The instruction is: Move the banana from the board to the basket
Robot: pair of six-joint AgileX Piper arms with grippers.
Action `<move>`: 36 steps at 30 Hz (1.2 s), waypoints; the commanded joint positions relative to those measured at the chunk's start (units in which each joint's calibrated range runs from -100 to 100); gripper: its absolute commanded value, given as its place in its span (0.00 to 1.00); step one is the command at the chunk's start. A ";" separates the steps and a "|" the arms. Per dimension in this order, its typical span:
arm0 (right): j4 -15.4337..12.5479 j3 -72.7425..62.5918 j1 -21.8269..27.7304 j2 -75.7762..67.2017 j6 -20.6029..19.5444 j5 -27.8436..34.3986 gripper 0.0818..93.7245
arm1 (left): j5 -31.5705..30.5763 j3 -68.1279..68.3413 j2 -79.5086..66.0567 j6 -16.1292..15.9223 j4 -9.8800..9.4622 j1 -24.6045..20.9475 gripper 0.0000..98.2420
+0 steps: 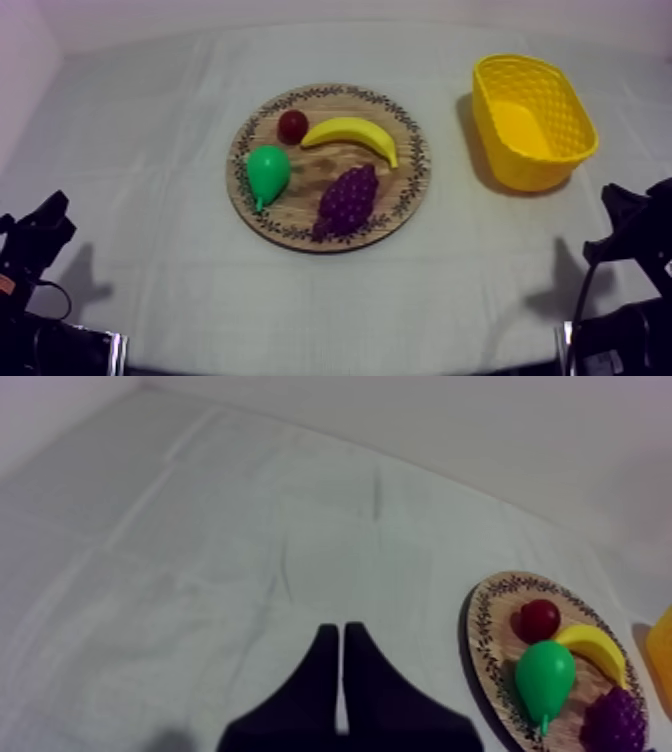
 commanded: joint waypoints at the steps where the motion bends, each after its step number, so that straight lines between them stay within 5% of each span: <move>1: -0.01 0.01 0.02 -0.03 -0.02 -0.05 0.00 | -0.02 0.03 -0.03 -0.01 0.02 0.03 0.00; 8: -0.13 0.01 0.12 -0.03 -1.89 0.01 0.00 | -0.02 0.03 -0.03 -0.01 0.02 0.03 0.00; 16: -6.83 -9.20 1.59 10.21 8.55 3.42 0.00 | -0.02 0.03 -0.03 -0.02 0.02 0.03 0.00; 22: -10.01 -32.64 3.44 31.26 10.73 7.35 0.00 | -0.02 0.03 -0.03 0.01 0.02 0.03 0.00; 27: -7.01 -53.05 0.67 46.88 6.66 10.68 0.00 | -0.02 0.03 -0.03 0.00 0.02 0.03 0.00; 36: 3.74 -80.33 -10.96 69.80 -3.29 18.98 0.00 | -0.02 0.03 -0.03 -0.01 0.02 0.03 0.00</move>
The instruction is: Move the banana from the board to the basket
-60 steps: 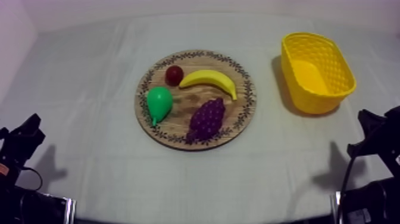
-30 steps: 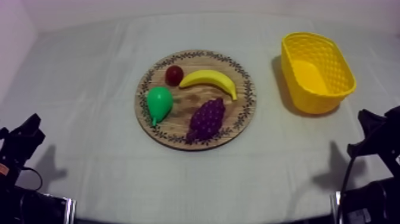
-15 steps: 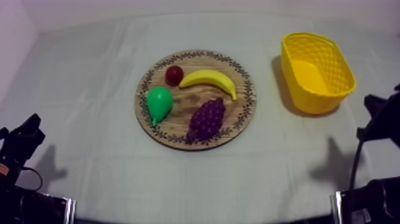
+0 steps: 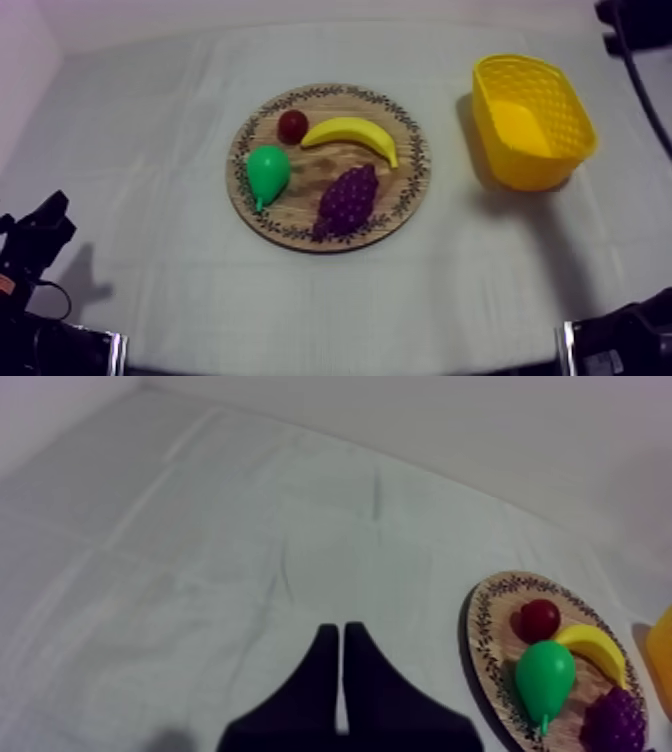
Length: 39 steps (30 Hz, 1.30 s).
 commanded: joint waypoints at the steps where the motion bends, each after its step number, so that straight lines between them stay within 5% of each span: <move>1: 3.42 -16.07 -5.24 12.41 -8.37 2.65 0.00 | -0.02 0.03 -0.03 -0.01 0.02 0.03 0.00; 9: 7.32 -27.12 -12.53 28.77 -8.01 9.80 0.00 | -0.02 0.03 -0.03 -0.01 0.02 0.03 0.00; 20: 9.94 -23.53 -19.38 41.46 -0.98 8.54 0.03 | -0.02 0.03 -0.03 -0.01 0.02 0.03 0.00; 39: 10.69 -28.91 -22.40 50.91 1.36 11.69 0.11 | -0.02 0.03 -0.03 -0.01 0.02 0.03 0.00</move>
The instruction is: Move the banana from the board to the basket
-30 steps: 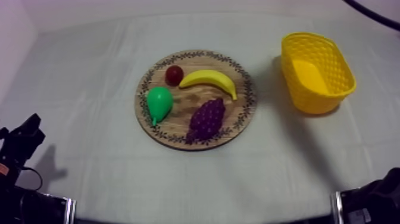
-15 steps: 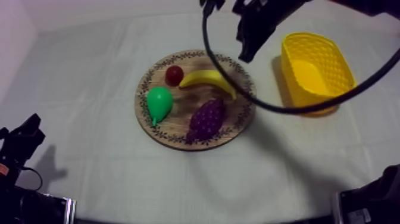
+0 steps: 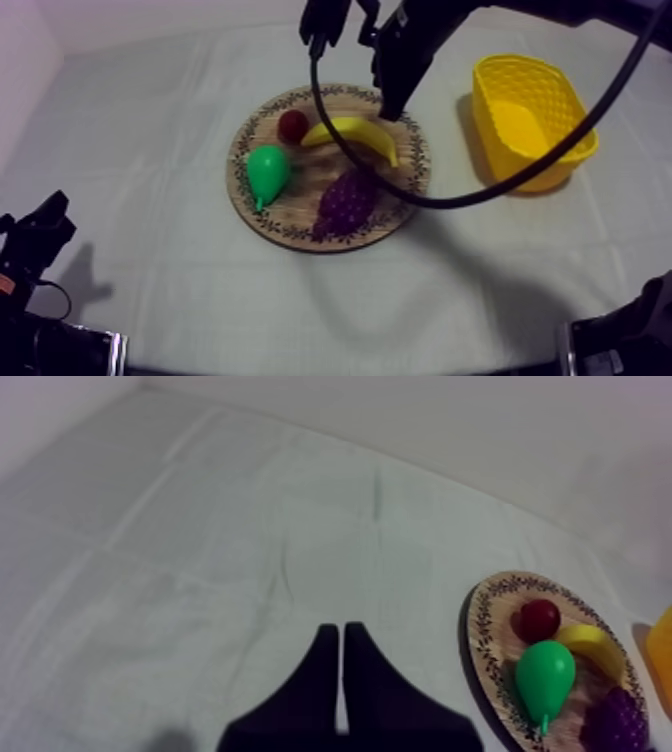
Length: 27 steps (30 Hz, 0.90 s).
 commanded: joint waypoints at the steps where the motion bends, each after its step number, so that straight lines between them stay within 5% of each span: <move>1: 0.01 -0.72 -0.01 0.36 -0.08 0.09 0.12 | -0.02 0.03 -0.03 -0.01 0.02 0.03 0.00; 16: -0.05 -3.70 0.71 2.53 -0.66 0.61 0.18 | -0.02 0.03 -0.03 -0.01 0.02 0.03 0.00; 19: 0.30 -4.04 0.41 2.84 -1.49 1.05 0.33 | -0.02 0.03 -0.03 -0.01 0.02 0.03 0.00; 23: 0.71 -3.20 0.27 2.88 -1.51 0.47 0.67 | -0.02 0.03 -0.03 -0.01 0.02 0.03 0.00; 27: 1.24 -2.53 0.12 3.09 -1.88 -0.27 0.79 | -0.02 0.03 -0.03 -0.01 0.02 0.03 0.00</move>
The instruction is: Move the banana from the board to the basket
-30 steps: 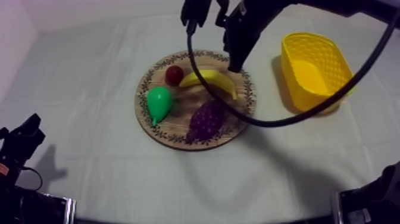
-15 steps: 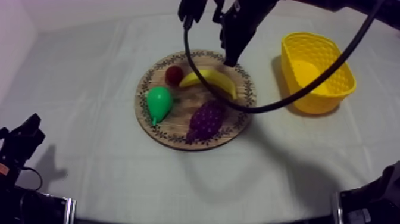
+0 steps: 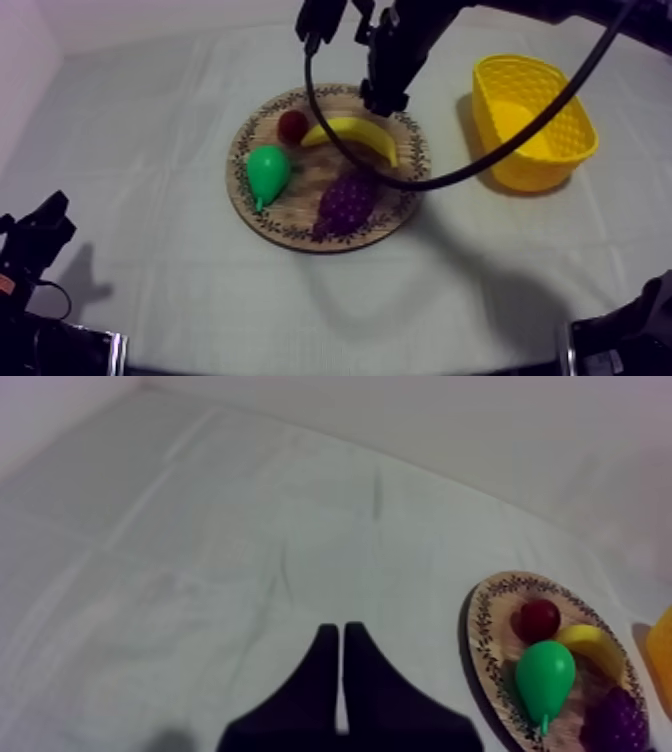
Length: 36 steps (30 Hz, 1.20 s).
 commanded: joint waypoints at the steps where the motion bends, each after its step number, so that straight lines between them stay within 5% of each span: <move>1: -0.13 0.16 -0.09 0.12 -0.13 -0.30 0.80 | -0.02 0.03 -0.03 -0.01 0.02 0.03 0.00; 36: 1.36 -15.77 -0.21 24.49 -3.30 1.87 0.82 | -0.02 0.03 -0.03 -0.01 0.02 0.03 0.00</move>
